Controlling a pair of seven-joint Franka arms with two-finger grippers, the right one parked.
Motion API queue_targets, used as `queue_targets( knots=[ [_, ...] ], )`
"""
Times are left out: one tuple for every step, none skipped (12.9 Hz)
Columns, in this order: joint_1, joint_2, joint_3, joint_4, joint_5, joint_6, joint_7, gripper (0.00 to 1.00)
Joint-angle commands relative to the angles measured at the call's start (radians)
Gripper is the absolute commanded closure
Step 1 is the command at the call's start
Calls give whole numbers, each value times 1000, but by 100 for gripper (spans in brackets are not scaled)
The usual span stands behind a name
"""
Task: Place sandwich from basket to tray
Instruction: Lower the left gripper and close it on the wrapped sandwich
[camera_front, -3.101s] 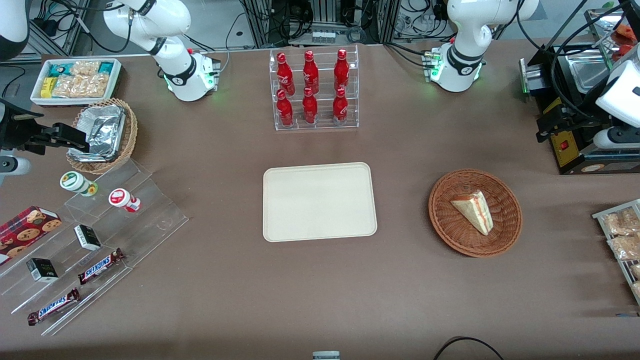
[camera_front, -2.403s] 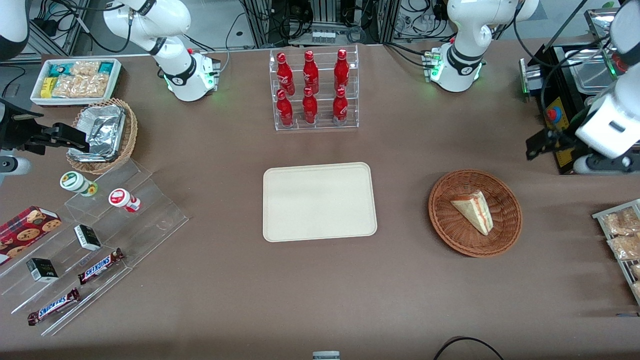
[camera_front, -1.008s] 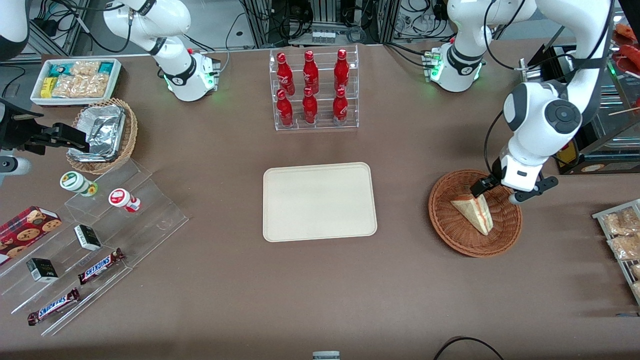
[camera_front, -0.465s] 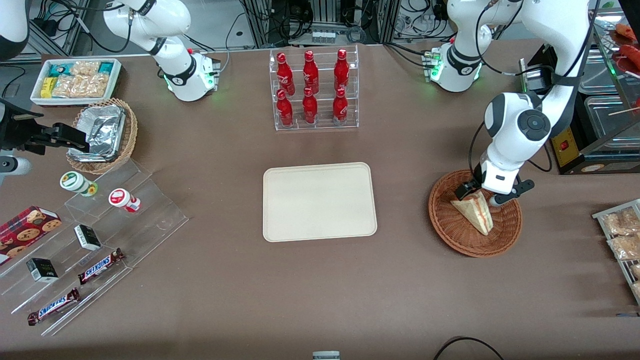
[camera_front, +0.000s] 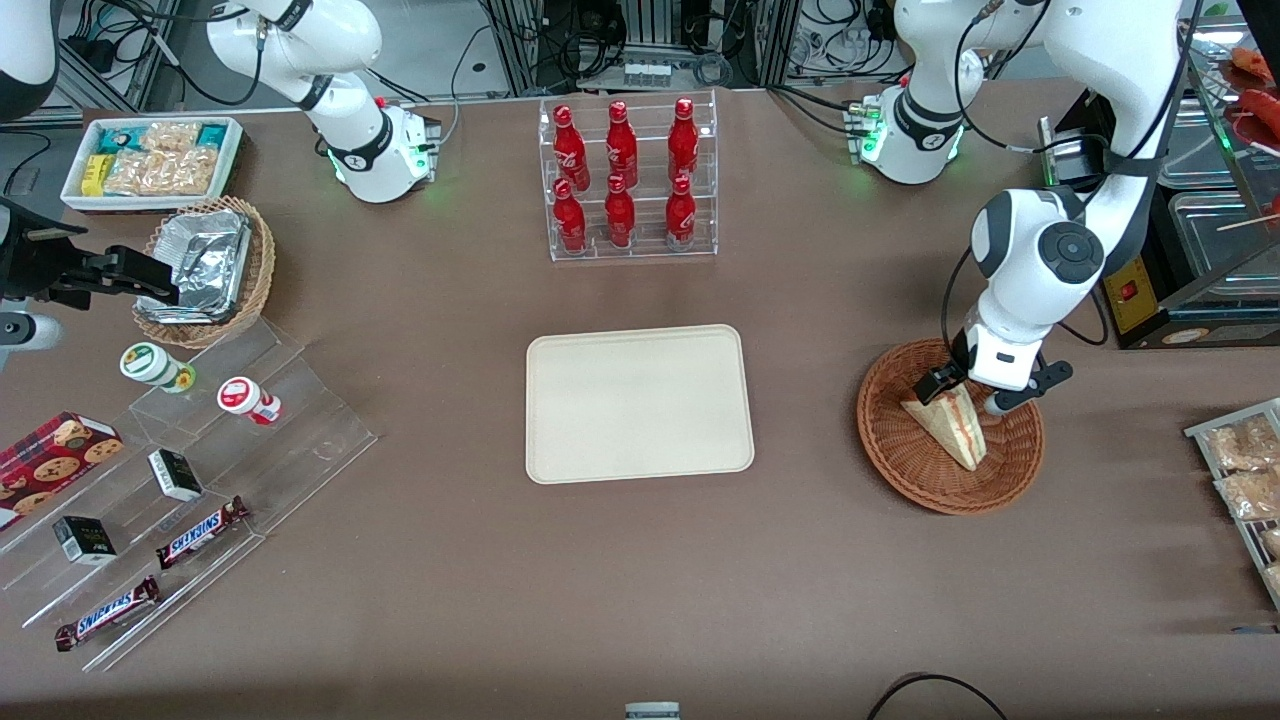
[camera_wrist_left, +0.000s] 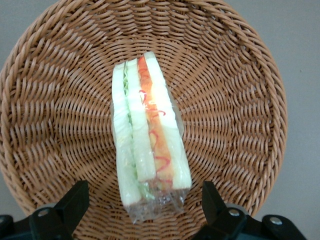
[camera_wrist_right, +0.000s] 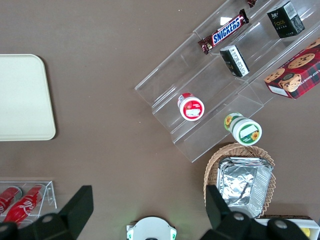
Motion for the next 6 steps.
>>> queue_targets(
  knots=[
    [-2, 14, 4, -3, 15, 42, -24, 0],
    [-2, 11, 4, -1, 15, 42, -25, 0],
    [-2, 11, 4, 0, 15, 42, -25, 0],
    [-2, 14, 6, 0, 15, 44, -25, 0],
    [-1, 17, 13, 3, 15, 47, -25, 0],
    [-2, 22, 21, 9, 15, 47, -22, 0]
  ],
)
